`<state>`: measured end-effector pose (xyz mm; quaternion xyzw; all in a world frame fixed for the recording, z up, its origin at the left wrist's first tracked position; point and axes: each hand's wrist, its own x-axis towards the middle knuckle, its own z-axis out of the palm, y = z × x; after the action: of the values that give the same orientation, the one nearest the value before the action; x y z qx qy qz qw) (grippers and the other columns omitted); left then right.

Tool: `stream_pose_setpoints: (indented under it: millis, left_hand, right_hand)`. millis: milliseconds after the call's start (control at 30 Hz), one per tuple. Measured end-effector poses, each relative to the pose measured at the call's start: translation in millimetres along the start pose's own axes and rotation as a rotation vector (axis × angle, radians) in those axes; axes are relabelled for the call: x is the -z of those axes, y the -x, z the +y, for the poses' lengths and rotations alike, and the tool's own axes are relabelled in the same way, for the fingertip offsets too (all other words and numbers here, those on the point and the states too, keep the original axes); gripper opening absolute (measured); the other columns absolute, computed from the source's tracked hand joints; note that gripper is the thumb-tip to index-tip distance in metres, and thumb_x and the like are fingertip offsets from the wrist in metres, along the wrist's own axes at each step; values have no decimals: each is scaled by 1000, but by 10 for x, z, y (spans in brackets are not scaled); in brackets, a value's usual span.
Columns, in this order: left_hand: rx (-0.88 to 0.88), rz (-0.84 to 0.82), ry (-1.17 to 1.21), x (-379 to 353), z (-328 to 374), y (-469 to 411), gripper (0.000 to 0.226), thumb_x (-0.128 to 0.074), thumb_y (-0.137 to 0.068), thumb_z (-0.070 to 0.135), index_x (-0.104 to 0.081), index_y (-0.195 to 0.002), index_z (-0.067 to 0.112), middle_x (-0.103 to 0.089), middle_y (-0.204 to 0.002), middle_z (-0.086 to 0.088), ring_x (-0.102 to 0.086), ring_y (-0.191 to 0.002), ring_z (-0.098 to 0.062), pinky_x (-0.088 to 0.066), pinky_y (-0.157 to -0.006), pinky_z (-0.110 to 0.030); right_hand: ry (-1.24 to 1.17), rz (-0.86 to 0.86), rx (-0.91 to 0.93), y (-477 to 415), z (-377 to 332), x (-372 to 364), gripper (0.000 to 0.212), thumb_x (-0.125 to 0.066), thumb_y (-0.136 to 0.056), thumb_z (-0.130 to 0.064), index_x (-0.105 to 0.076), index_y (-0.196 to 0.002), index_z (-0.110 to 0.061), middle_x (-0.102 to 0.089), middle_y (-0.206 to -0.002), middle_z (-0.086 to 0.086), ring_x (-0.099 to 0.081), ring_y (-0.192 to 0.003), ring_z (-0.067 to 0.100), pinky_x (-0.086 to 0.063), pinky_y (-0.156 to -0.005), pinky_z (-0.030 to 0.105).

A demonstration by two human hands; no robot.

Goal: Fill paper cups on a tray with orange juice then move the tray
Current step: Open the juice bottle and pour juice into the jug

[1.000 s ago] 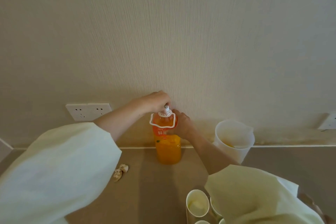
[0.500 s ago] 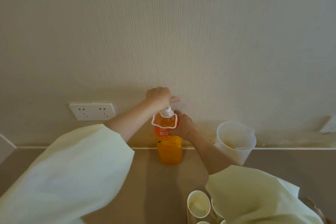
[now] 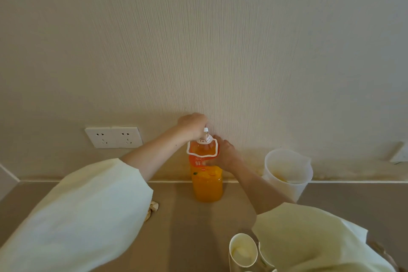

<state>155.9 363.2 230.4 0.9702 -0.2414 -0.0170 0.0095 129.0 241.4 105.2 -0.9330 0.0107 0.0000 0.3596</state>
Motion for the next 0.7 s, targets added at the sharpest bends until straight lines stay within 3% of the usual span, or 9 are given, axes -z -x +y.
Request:
stream_pose_setpoints:
  millis: [167, 300, 400, 533, 633, 700]
  left_hand:
    - [-13, -41, 172, -6, -42, 4, 21, -73, -81, 20, -61, -94, 10, -64, -98, -7, -58, -82, -20, -41, -64, -27]
    - [-5, -1, 195, -22, 19, 24, 31, -64, -88, 37, -59, -85, 7, -62, -79, -7, -57, -68, -18, -39, -57, -25]
    - [23, 44, 299, 3, 24, 14, 21, -58, -94, 18, -55, -76, 7, -61, -78, -10, -52, -63, -14, -41, -57, -24]
    - [16, 125, 361, -25, 54, 76, 6, -60, -89, 13, -58, -88, 7, -57, -86, -11, -55, -76, -21, -39, -61, -24]
    - [81, 307, 491, -115, -13, 145, 25, -60, -90, 22, -60, -111, 9, -59, -97, -2, -58, -89, -19, -47, -73, -27]
    - [151, 377, 711, -169, -94, 209, 27, -59, -91, 22, -61, -115, 10, -60, -100, 0, -58, -92, -16, -47, -73, -22]
  right_hand:
    - [23, 6, 4, 8, 0, -15, 91, -81, -62, -61, -38, -139, -36, -57, -135, -4, -58, -120, 22, -52, -96, 48]
    - [13, 9, 4, 18, -4, -6, 91, -82, -63, -58, -39, -141, -35, -57, -136, -4, -57, -121, 22, -51, -97, 48]
    - [18, 6, 1, 18, -6, -10, 90, -82, -64, -57, -39, -140, -35, -57, -136, -4, -57, -120, 22, -51, -98, 48]
    - [14, 8, 4, 14, 5, -19, 90, -81, -64, -59, -38, -140, -35, -56, -137, -5, -57, -121, 21, -50, -99, 48]
    - [7, 9, 6, 17, -1, -17, 90, -80, -65, -58, -37, -141, -34, -55, -138, -4, -56, -122, 22, -50, -99, 49]
    - [1, 16, 14, 32, -5, -9, 88, -81, -68, -55, -38, -141, -32, -55, -139, -3, -56, -122, 23, -49, -100, 48]
